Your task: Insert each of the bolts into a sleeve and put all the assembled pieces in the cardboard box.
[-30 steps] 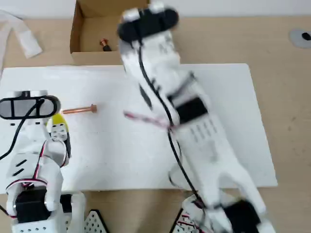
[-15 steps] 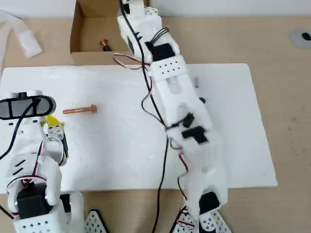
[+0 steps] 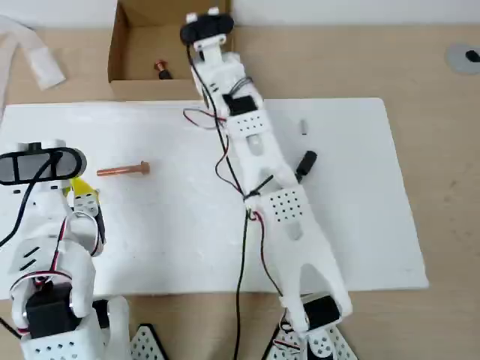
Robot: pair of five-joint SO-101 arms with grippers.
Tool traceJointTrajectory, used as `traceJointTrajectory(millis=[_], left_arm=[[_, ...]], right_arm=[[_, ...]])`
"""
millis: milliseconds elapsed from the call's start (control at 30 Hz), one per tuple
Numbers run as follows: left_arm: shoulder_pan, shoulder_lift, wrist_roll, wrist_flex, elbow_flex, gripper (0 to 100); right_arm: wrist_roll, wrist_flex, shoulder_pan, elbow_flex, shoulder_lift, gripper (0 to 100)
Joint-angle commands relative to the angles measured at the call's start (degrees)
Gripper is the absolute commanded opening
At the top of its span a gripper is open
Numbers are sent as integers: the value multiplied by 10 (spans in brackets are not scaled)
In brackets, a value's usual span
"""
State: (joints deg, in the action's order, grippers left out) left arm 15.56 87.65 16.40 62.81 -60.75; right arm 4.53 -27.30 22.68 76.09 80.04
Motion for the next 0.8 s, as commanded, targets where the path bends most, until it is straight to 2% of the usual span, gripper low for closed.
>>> traceJointTrajectory(millis=[0,200,400,633,767], left_arm=[[5,3,1,4,4,2],[5,3,1,62,4,2],[8,4,1,78,5,3],[10,3,1,78,6,3],[10,-7,0,103,-4,3]], right_arm=[[-19,17,-7,51,3,20],[-26,12,-7,49,29,184],[-29,-24,-7,54,29,195],[-27,-238,-6,200,-15,194],[-27,-360,-9,196,-115,193]])
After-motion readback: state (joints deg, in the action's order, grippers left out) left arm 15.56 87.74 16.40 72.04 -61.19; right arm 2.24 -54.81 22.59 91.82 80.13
